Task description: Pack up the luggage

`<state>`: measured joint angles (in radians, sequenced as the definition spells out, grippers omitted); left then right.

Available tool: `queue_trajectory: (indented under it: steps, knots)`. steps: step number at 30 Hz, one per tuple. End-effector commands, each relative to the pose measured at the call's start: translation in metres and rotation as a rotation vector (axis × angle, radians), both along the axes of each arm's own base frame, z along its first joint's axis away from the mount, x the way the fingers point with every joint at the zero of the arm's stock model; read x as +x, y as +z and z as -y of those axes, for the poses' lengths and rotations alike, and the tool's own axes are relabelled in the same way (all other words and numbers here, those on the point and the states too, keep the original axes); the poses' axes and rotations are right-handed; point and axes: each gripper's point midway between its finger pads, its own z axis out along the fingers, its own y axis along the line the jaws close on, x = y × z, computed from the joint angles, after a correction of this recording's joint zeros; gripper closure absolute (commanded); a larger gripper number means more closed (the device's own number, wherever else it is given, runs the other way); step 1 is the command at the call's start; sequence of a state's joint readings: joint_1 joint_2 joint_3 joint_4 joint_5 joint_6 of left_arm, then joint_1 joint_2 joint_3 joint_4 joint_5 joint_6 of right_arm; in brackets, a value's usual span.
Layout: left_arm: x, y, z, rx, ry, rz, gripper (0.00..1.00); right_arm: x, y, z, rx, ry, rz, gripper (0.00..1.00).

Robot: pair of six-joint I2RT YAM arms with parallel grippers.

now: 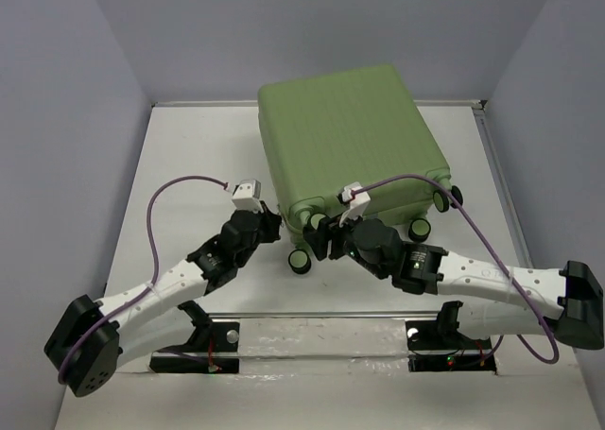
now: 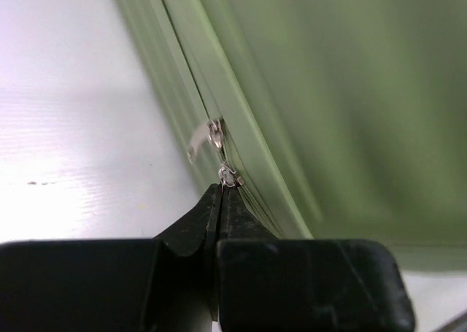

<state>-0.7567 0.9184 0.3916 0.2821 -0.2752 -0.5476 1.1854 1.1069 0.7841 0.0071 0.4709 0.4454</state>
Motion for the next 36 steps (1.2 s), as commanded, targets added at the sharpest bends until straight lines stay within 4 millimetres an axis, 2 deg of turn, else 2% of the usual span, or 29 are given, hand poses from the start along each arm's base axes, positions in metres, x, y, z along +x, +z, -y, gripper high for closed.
queue_trajectory:
  steps: [1, 2, 4, 9, 10, 11, 12, 13, 14, 15, 16, 17, 18, 19, 20, 21, 22, 23, 24, 25, 26, 27, 28, 30, 31, 32, 33, 35, 36]
  knots:
    - [0.043, 0.008, -0.059, 0.153, 0.350, 0.047, 0.94, 0.011, 0.022, 0.017, 0.053, -0.076, 0.032, 0.93]
    - [0.051, 0.023, -0.055, 0.130, 0.364, 0.076, 0.94, 0.011, 0.021, 0.016, 0.051, -0.072, 0.030, 0.93]
    - [0.062, 0.030, -0.061, 0.154, 0.432, 0.081, 0.94, 0.010, 0.017, 0.014, 0.045, -0.065, 0.021, 0.93]
    - [0.076, 0.033, -0.080, 0.155, 0.524, 0.078, 0.94, 0.008, 0.013, 0.005, 0.043, -0.033, 0.010, 0.93]
    - [0.076, 0.035, -0.082, 0.116, 0.519, 0.066, 0.86, 0.007, 0.010, 0.001, 0.038, -0.018, 0.006, 0.93]
    - [0.075, 0.039, -0.082, 0.094, 0.511, 0.065, 0.73, 0.007, 0.010, -0.002, 0.040, -0.008, 0.006, 0.93]
    - [0.071, 0.043, -0.082, 0.071, 0.500, 0.069, 0.56, 0.007, 0.013, -0.008, 0.050, 0.003, 0.010, 0.93]
    - [0.063, 0.059, -0.082, 0.022, 0.477, 0.093, 0.27, 0.007, 0.014, -0.014, 0.049, 0.022, 0.008, 0.93]
    - [0.057, 0.067, -0.083, -0.006, 0.473, 0.101, 0.17, 0.007, 0.014, -0.019, 0.046, 0.031, 0.007, 0.93]
    - [0.051, 0.078, -0.082, -0.057, 0.455, 0.113, 0.08, 0.009, 0.014, -0.032, 0.043, 0.057, 0.002, 0.93]
    - [0.039, 0.107, -0.087, -0.134, 0.441, 0.169, 0.01, 0.009, 0.015, -0.039, 0.046, 0.070, 0.001, 0.93]
    - [0.030, 0.117, -0.089, -0.153, 0.422, 0.181, 0.01, 0.007, 0.010, -0.053, 0.040, 0.094, -0.004, 0.93]
    - [0.023, 0.131, -0.090, -0.184, 0.402, 0.203, 0.01, 0.003, 0.020, -0.059, 0.057, 0.114, 0.006, 0.93]
    - [0.009, 0.147, -0.092, -0.216, 0.358, 0.230, 0.01, 0.003, 0.026, -0.074, 0.062, 0.133, 0.012, 0.93]
    - [0.001, 0.150, -0.094, -0.213, 0.341, 0.226, 0.01, -0.006, 0.029, -0.086, 0.063, 0.158, 0.018, 0.93]
    - [-0.009, 0.170, -0.096, -0.246, 0.314, 0.254, 0.01, -0.005, 0.033, -0.099, 0.061, 0.164, 0.025, 0.93]
    - [-0.016, 0.165, -0.100, -0.220, 0.312, 0.224, 0.01, -0.008, 0.034, -0.107, 0.062, 0.177, 0.024, 0.84]
    - [-0.022, 0.175, -0.102, -0.228, 0.301, 0.230, 0.01, -0.011, 0.033, -0.113, 0.054, 0.189, 0.016, 0.73]
    - [-0.031, 0.172, -0.104, -0.211, 0.283, 0.214, 0.01, -0.011, 0.036, -0.122, 0.057, 0.179, 0.003, 0.42]
    - [-0.036, 0.174, -0.106, -0.209, 0.273, 0.212, 0.01, -0.008, 0.034, -0.123, 0.040, 0.162, -0.007, 0.24]
    - [-0.040, 0.176, -0.107, -0.210, 0.265, 0.210, 0.01, -0.006, 0.033, -0.122, 0.024, 0.147, -0.015, 0.02]
    - [-0.048, 0.179, -0.109, -0.221, 0.250, 0.217, 0.01, -0.008, 0.024, -0.116, -0.030, 0.129, -0.032, 0.00]
    - [-0.053, 0.179, -0.111, -0.226, 0.241, 0.213, 0.01, -0.008, 0.023, -0.111, -0.046, 0.120, -0.036, 0.00]
    - [-0.065, 0.177, -0.112, -0.234, 0.213, 0.196, 0.01, -0.015, 0.034, -0.093, -0.056, 0.108, -0.038, 0.00]
    - [-0.074, 0.181, -0.114, -0.255, 0.199, 0.208, 0.01, -0.019, 0.057, -0.079, -0.006, 0.105, -0.025, 0.00]
    - [-0.078, 0.183, -0.114, -0.268, 0.182, 0.218, 0.01, -0.026, 0.063, -0.072, 0.006, 0.120, -0.024, 0.00]
    - [-0.084, 0.186, -0.111, -0.282, 0.149, 0.228, 0.01, -0.032, 0.058, -0.060, -0.003, 0.131, -0.034, 0.00]
    - [-0.096, 0.194, -0.114, -0.315, 0.120, 0.261, 0.01, -0.044, 0.071, -0.045, 0.037, 0.178, -0.035, 0.00]
    - [-0.101, 0.198, -0.114, -0.330, 0.106, 0.277, 0.01, -0.053, 0.097, -0.029, 0.104, 0.209, -0.006, 0.00]
